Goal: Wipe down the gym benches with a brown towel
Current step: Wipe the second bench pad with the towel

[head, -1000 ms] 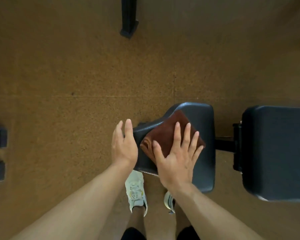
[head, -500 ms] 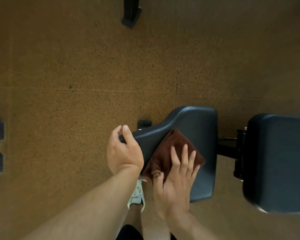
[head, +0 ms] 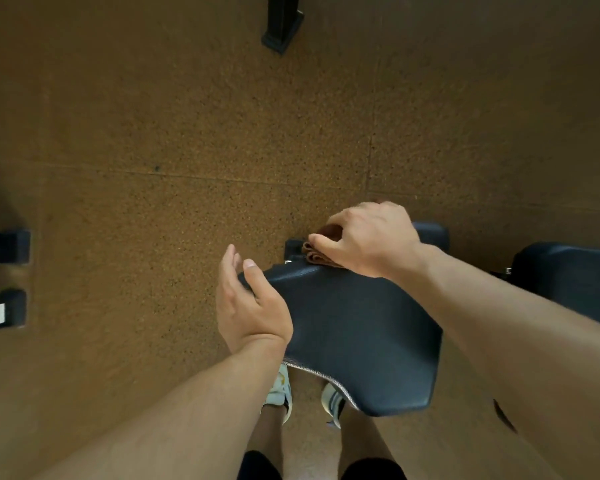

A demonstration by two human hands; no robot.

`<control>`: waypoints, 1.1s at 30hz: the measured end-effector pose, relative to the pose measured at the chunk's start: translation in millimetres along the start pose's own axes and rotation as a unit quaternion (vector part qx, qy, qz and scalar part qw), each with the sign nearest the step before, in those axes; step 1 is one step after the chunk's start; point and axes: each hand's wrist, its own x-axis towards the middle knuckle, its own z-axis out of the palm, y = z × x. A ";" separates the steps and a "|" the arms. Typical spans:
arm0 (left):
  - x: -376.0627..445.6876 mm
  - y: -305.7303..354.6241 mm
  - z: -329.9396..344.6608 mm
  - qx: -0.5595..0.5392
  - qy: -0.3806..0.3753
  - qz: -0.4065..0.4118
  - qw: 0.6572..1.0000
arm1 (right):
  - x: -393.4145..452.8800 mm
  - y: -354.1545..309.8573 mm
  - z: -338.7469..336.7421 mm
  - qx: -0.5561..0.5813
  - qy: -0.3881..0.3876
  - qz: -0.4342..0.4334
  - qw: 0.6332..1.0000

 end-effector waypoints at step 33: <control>9.8 7.0 -6.0 0.316 -0.141 0.475 0.809 | -188.7 -23.1 145.4 0.244 0.133 0.264 0.924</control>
